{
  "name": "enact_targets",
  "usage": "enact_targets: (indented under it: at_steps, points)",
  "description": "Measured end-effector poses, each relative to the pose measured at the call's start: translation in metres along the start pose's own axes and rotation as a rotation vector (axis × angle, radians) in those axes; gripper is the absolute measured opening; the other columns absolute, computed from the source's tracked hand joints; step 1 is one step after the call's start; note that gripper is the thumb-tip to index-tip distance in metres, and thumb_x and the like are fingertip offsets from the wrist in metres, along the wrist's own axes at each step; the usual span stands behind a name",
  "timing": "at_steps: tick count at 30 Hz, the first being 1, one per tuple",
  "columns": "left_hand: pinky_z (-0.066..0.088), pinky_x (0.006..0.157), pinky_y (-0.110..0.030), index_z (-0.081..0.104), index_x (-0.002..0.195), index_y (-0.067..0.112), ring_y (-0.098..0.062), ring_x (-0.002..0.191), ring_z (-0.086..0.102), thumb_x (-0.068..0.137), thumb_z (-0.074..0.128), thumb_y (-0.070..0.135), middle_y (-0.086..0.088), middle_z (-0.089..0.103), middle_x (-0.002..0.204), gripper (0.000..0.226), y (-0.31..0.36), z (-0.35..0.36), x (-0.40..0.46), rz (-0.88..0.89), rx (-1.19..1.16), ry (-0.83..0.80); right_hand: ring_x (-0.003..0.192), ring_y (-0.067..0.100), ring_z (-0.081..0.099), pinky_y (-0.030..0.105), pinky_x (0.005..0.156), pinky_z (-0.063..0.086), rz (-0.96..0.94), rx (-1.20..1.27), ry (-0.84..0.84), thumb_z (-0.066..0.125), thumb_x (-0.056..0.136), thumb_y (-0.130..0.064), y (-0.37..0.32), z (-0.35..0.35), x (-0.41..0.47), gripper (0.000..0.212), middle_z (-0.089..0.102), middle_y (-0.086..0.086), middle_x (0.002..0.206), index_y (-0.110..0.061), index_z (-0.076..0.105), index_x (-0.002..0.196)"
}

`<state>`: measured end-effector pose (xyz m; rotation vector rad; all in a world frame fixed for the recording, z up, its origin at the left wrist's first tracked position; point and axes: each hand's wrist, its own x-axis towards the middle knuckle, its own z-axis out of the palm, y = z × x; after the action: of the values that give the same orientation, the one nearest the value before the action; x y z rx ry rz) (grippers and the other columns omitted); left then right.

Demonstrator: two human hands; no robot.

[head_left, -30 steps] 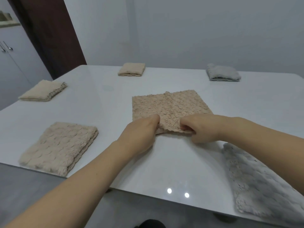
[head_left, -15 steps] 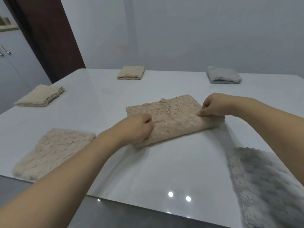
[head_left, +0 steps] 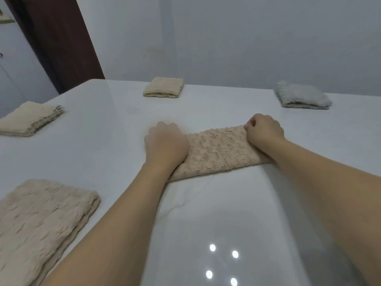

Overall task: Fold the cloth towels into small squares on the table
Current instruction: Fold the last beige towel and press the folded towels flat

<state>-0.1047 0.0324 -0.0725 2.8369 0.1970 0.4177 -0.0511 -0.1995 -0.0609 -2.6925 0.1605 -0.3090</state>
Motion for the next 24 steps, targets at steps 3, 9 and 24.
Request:
enact_targets:
  at_steps: [3,9,24]
  points:
    - [0.033,0.095,-0.041,0.057,0.110,0.017,-0.031,0.111,0.041,0.096,0.042,0.032,-0.006,0.052,0.116,0.026,-0.007,0.006,0.001,0.021,-0.064,0.010,0.107,0.033,0.046,0.038,0.082,0.034,-0.035,-0.110,0.111,0.043,0.096,-0.023,0.006,0.015,0.000,0.021,0.056,0.011,0.112,-0.015,0.060,0.104]
    - [0.035,0.084,-0.039,0.056,0.096,0.012,-0.026,0.093,0.038,0.091,0.043,0.027,-0.005,0.050,0.101,0.020,-0.005,-0.004,-0.001,0.071,0.008,0.016,0.106,0.033,0.045,0.041,0.086,0.035,-0.098,-0.151,0.091,0.042,0.094,-0.023,0.006,0.015,0.003,0.022,0.055,0.010,0.113,-0.014,0.059,0.103]
    - [0.037,0.085,-0.040,0.045,0.095,0.019,-0.030,0.098,0.039,0.092,0.041,0.038,-0.004,0.043,0.096,0.020,-0.007,-0.026,-0.006,0.013,0.130,-0.175,0.074,0.013,0.052,0.027,0.062,0.041,-0.111,0.191,-0.413,0.063,0.085,-0.014,-0.001,-0.031,0.018,0.015,0.057,-0.003,0.085,-0.017,0.057,0.099]
